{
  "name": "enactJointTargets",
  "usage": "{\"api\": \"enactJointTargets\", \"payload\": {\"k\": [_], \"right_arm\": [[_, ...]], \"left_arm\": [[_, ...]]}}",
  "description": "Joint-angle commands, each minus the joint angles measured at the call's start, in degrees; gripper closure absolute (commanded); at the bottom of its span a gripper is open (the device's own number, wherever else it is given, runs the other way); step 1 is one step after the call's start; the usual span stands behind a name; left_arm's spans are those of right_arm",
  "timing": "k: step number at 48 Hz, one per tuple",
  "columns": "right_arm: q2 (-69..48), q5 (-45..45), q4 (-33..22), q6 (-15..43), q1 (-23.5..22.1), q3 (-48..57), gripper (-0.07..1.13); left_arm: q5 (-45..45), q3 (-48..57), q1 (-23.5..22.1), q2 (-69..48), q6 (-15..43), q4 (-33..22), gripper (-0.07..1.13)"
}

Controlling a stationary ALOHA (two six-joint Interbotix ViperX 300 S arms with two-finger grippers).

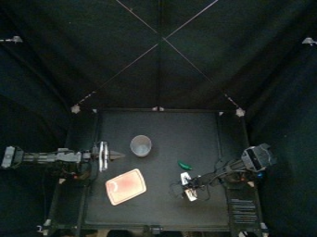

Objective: Pick the shrimp then place it in the grey bowl
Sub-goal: Pick the shrimp

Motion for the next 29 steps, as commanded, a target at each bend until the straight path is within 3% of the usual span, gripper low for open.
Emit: {"api": "enactJointTargets", "payload": {"k": [1,12,29], "right_arm": [[0.09,-0.09,-0.44,-0.18,-0.35,-1.23,0.25],[2.29,-0.09,-0.44,-0.09,-1.14,-1.23,0.28],[2.2,-0.18,-0.26,0.0,-1.23,-2.46,0.52]], "left_arm": [[-0.53,-0.7,0.09,0.26,-0.09,0.0,1.06],[-0.53,-0.7,0.09,0.26,-0.09,0.0,1.06],[-0.53,-0.62,0.09,0.26,-0.18,0.0,1.06]]}}
